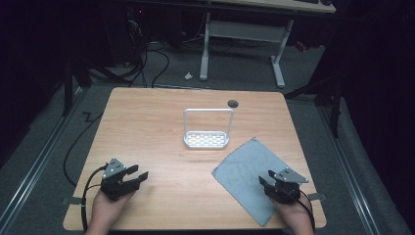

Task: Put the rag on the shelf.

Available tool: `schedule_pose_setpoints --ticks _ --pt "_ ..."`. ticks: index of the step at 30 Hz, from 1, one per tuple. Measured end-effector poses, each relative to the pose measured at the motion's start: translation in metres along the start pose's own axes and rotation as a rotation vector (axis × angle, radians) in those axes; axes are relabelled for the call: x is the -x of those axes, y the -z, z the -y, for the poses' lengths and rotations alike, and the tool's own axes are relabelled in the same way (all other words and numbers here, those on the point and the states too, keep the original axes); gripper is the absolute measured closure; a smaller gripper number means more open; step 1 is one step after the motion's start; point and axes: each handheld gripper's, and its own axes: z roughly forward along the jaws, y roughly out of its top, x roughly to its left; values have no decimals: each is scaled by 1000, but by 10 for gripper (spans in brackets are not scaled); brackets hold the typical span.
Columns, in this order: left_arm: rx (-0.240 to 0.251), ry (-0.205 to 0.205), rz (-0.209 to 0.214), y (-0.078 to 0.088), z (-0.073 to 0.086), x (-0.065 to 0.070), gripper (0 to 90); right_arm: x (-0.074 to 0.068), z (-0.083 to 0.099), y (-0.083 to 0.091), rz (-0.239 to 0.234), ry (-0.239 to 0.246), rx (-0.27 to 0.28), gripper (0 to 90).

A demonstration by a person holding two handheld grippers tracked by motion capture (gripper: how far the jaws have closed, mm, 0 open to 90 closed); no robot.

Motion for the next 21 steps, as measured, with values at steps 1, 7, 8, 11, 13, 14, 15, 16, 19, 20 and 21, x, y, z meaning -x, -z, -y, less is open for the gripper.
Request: schedule_pose_setpoints --ticks 1,7,8,11,13,14,15,16,19,20,21 --pt "-1 0 1 -1 0 1 462 1 0 -1 -8 -8 7 543" --pt "19 -14 11 0 -2 6 504 0 -2 3 -26 10 32 541" --pt "24 -11 14 0 -2 6 517 0 -2 4 -25 17 36 541" --pt "24 14 30 0 -2 4 534 0 -2 6 -34 11 40 542" --pt "24 11 20 0 -2 5 527 -1 -3 6 -40 13 42 544" --pt "18 6 14 0 -3 5 527 -2 -3 6 -42 9 43 551" --pt "15 -1 4 -1 -3 5 512 -3 -3 7 -47 6 49 564" --pt "10 -13 -7 -2 -3 6 511 -2 -3 8 -58 -6 47 579" --pt "12 -3 -7 -2 -5 5 499 -2 -3 10 -81 -47 33 614" --pt "21 3 -7 -2 -5 5 498 -1 -4 12 -90 -50 16 660" --pt "27 4 -4 -2 -6 5 507 0 -5 15 -90 -56 -13 817"
